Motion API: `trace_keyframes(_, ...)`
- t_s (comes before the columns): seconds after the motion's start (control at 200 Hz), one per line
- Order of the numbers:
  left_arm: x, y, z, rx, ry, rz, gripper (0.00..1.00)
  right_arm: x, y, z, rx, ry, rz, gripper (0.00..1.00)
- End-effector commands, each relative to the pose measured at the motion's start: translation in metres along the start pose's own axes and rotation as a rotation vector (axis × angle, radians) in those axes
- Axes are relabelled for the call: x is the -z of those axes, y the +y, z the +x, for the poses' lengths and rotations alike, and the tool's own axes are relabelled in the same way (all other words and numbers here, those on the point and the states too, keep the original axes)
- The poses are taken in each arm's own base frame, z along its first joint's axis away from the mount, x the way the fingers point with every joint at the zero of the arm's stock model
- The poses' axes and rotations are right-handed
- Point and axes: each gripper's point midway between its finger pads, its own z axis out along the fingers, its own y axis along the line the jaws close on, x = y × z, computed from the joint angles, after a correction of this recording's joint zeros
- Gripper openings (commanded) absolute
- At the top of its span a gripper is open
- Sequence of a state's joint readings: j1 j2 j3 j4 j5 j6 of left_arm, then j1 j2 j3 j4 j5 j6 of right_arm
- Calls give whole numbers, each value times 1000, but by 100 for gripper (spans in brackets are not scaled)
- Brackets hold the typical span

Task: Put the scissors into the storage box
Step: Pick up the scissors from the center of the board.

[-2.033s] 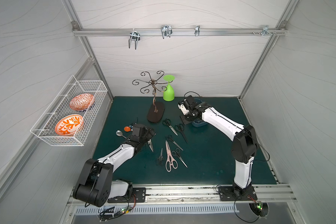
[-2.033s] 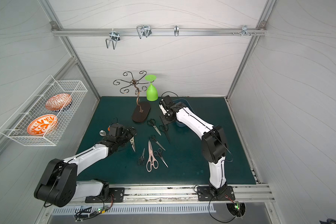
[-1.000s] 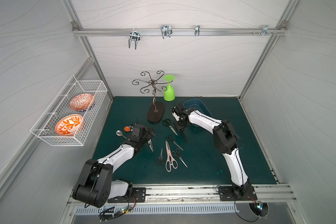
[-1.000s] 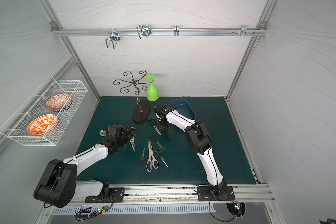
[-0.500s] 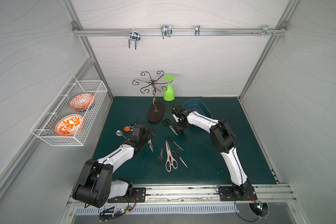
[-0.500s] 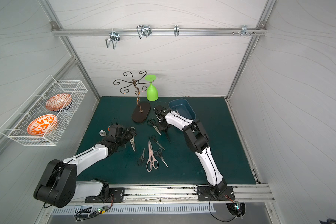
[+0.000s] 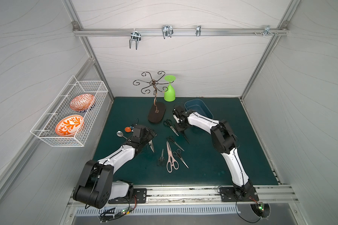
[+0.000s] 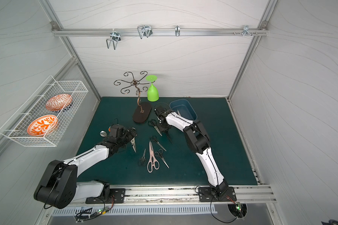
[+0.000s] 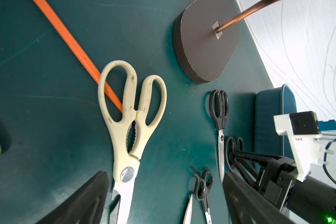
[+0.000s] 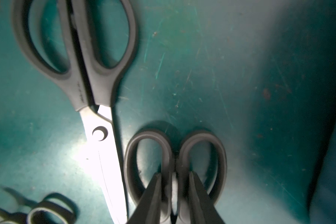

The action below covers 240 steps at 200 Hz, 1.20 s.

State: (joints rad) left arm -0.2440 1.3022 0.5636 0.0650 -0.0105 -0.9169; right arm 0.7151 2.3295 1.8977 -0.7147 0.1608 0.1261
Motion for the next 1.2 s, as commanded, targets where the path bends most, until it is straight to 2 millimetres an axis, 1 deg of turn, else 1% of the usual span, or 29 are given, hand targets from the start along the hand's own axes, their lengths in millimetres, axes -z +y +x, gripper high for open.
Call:
trace_keyframes(0.0, 1, -7, -5, -5, -16, 23, 97, -25, -7, 20, -4, 63, 29, 23)
trace_keyframes(0.145, -1, -6, -4, 0, -12, 24, 96, -21, -7, 19, 4, 58, 33, 13)
trace_keyframes(0.255, -1, -7, -4, 3, -8, 25, 96, -16, -9, 16, 6, 46, 37, 11)
trace_keyframes(0.29, -1, -7, -4, 4, -8, 26, 96, -13, -9, 15, 8, 42, 37, 8)
trace_keyframes(0.37, -2, -6, -3, 3, -5, 24, 96, -5, -9, 11, 6, 26, 31, 7)
trace_keyframes(0.46, -2, -7, -3, 5, -5, 24, 96, 11, -8, 3, 4, -1, 22, 7)
trace_keyframes(0.575, -3, -7, -3, 6, -4, 24, 96, 38, -8, -7, 1, -49, 9, 7)
trace_keyframes(0.83, -4, -7, -2, 8, 1, 22, 96, 87, -12, -23, 9, -129, 11, 8)
trace_keyframes(1.0, -5, -5, -1, 8, 5, 19, 96, 117, -29, -34, -16, -185, 9, 8)
trace_keyframes(1.095, -6, -4, 0, 9, 10, 18, 96, 132, -47, -42, -48, -219, 10, 9)
trace_keyframes(1.195, -7, -4, 2, 12, 18, 18, 96, 140, -72, -51, -82, -247, 16, 9)
